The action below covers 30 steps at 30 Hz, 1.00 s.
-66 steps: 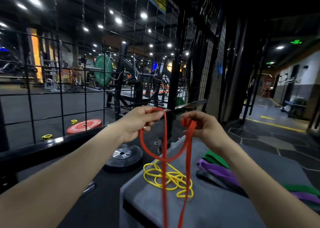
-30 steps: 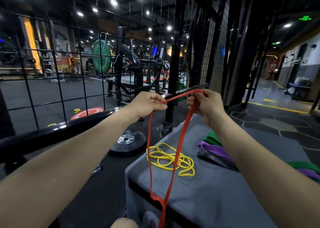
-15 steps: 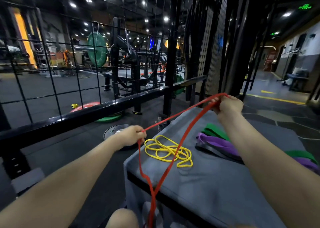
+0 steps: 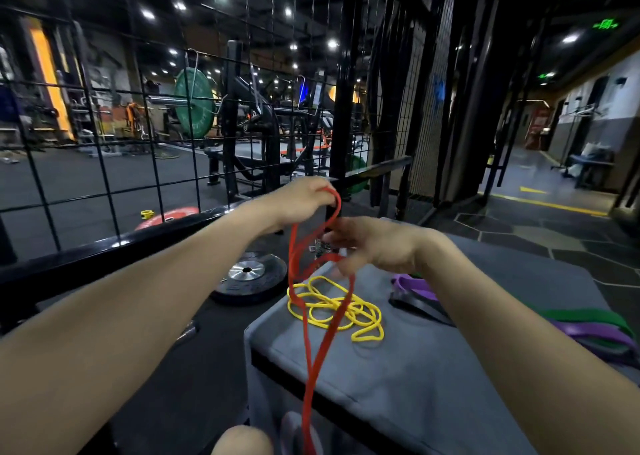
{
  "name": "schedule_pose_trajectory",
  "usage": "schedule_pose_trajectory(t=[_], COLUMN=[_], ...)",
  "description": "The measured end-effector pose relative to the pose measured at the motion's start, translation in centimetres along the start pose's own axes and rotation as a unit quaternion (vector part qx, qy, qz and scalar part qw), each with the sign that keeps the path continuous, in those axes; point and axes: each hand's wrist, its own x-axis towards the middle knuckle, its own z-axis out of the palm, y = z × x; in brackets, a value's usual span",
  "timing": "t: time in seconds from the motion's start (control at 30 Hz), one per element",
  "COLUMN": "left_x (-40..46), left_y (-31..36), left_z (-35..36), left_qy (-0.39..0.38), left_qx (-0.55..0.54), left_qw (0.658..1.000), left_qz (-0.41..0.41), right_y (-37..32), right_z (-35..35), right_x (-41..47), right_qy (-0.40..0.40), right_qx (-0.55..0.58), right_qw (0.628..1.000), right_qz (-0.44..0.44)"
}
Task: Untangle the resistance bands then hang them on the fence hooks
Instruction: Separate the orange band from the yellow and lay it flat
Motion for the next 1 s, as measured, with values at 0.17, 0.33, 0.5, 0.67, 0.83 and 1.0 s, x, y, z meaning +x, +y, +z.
schedule_pose_trajectory(t=[0.17, 0.33, 0.5, 0.67, 0.83, 1.0], left_x=[0.0, -1.3, -2.8, -3.3, -2.8, -2.0], left_y=[0.3, -1.4, -5.5, -7.5, -6.2, -4.4], left_z=[-1.2, 0.1, 1.3, 0.6, -0.8, -2.3], left_qy=[-0.009, -0.061, -0.109, -0.103, -0.114, -0.013], left_qx=[0.000, -0.062, -0.016, -0.086, -0.088, -0.123], left_qw=[1.000, 0.996, 0.993, 0.988, 0.986, 0.992], left_qz=[0.014, 0.001, -0.030, -0.074, -0.090, -0.034], right_y=[-0.2, 0.4, 1.2, 5.1, 7.4, 7.5], right_z=[-0.2, -1.3, -4.7, -5.8, -4.9, -4.2], right_x=[2.3, 3.5, 2.5, 1.5, 1.2, 1.3], right_qy=[0.129, 0.349, 0.453, 0.485, 0.469, 0.318], right_qx=[0.284, 0.328, 0.508, 0.432, 0.257, -0.174], right_qw=[0.948, 0.874, 0.719, 0.756, 0.845, 0.922], right_qz=[-0.067, -0.085, -0.137, -0.077, 0.028, 0.136])
